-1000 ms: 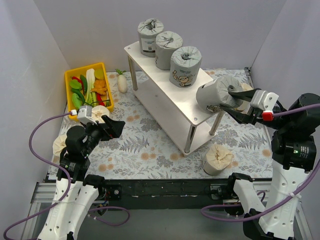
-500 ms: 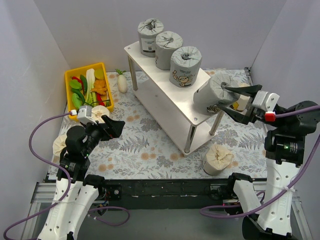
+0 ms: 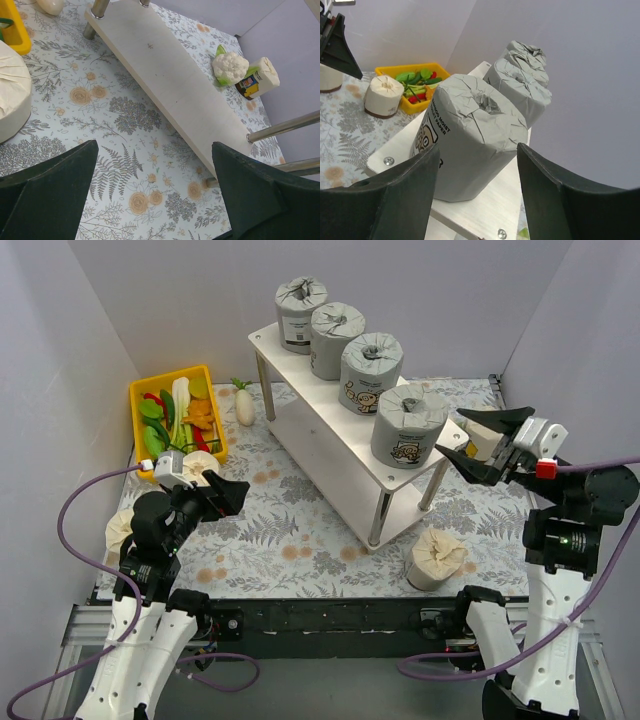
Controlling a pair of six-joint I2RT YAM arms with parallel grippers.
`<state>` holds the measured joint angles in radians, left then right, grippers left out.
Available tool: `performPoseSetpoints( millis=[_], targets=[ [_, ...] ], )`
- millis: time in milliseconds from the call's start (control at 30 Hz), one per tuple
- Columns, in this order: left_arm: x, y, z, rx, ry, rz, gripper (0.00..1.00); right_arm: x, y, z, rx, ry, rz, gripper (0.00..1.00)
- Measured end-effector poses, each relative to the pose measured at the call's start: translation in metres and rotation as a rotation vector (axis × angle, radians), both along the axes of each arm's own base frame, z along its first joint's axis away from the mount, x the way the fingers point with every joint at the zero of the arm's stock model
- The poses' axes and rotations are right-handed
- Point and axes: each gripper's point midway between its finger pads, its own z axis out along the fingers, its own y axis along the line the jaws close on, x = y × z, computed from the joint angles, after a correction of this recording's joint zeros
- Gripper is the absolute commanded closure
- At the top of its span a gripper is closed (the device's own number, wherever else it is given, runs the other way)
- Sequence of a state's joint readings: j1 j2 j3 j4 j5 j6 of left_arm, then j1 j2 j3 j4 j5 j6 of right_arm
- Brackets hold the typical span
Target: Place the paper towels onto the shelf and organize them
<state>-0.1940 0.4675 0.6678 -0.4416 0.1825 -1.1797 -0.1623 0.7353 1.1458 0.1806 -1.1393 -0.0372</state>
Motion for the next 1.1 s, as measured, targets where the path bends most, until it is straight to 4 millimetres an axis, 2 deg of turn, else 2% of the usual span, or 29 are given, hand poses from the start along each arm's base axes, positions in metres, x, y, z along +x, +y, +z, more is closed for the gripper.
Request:
performPoseSetpoints(
  millis=[133, 400, 600, 700, 767, 900, 1100],
  targets=[
    [0.000, 0.000, 0.000, 0.000, 0.000, 0.000, 0.02, 0.002, -0.005, -0.012, 0.082, 0.094, -0.057, 0.41],
    [0.000, 0.000, 0.000, 0.000, 0.000, -0.001, 0.02, 0.014, -0.013, -0.022, 0.262, 0.337, -0.124, 0.45],
    [-0.003, -0.008, 0.000, -0.003, -0.001, -0.054, 0.11, 0.026, -0.019, -0.042, 0.343, 0.465, -0.176, 0.45],
    [-0.004, -0.019, 0.000, -0.013, 0.013, -0.116, 0.15, 0.039, -0.029, -0.045, 0.399, 0.536, -0.256, 0.46],
    [-0.004, -0.027, 0.004, -0.041, 0.019, -0.158, 0.22, 0.053, -0.041, -0.044, 0.454, 0.595, -0.339, 0.47],
    [-0.004, -0.047, 0.033, -0.130, 0.000, -0.262, 0.26, 0.068, -0.053, -0.046, 0.520, 0.694, -0.433, 0.52],
    [0.005, -0.070, 0.111, -0.189, -0.101, -0.393, 0.27, 0.063, -0.042, -0.075, 0.509, 0.840, -0.380, 0.53]
  ],
)
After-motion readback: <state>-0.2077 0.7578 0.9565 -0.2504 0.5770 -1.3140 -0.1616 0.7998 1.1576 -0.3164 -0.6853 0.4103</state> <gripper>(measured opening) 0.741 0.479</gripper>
